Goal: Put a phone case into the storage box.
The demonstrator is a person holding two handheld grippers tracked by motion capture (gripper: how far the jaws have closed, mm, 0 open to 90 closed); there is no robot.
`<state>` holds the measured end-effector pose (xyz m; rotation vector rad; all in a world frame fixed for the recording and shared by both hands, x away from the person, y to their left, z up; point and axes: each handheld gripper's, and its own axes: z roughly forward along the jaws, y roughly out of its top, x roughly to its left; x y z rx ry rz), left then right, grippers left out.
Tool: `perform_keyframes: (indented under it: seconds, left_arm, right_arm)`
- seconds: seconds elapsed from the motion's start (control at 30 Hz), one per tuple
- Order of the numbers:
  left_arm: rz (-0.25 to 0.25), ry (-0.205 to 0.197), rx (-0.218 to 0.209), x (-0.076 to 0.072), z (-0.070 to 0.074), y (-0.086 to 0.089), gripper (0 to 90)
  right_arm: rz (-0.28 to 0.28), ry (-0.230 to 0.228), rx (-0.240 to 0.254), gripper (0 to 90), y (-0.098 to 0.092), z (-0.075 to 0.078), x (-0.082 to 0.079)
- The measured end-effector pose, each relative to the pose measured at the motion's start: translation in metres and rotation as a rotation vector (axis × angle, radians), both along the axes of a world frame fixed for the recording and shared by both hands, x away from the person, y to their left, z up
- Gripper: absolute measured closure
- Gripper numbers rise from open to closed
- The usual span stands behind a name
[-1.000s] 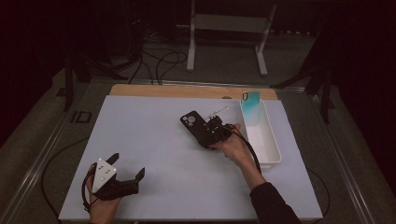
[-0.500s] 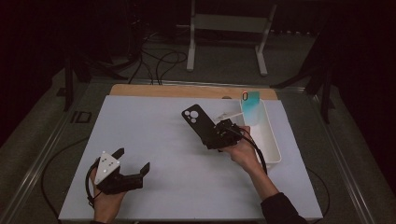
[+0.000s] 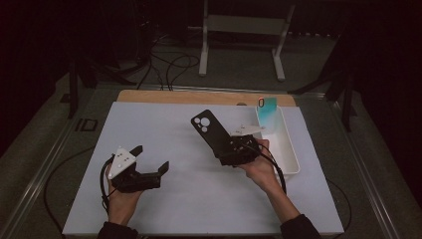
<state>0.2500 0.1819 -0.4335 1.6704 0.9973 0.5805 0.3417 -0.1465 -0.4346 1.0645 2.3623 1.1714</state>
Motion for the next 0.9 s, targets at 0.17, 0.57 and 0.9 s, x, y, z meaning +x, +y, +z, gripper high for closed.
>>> perform_keyframes:
  seconds: [0.17, 0.57, 0.9]
  left_arm:
    - [-0.024, -0.004, -0.03, 0.003, -0.001, -0.003, 0.0]
    - [-0.011, -0.004, -0.016, 0.011, -0.003, -0.012, 1.0]
    - [-0.038, 0.014, 0.005, 0.022, 0.007, -0.026, 1.0]
  right_arm:
    - [0.011, -0.01, 0.021, 14.6, 0.003, 0.0, -0.005]
    - [0.036, -0.03, 0.051, 14.5, 0.015, 0.0, -0.016]
    - [0.046, -0.063, 0.071, 14.4, 0.021, 0.002, -0.024]
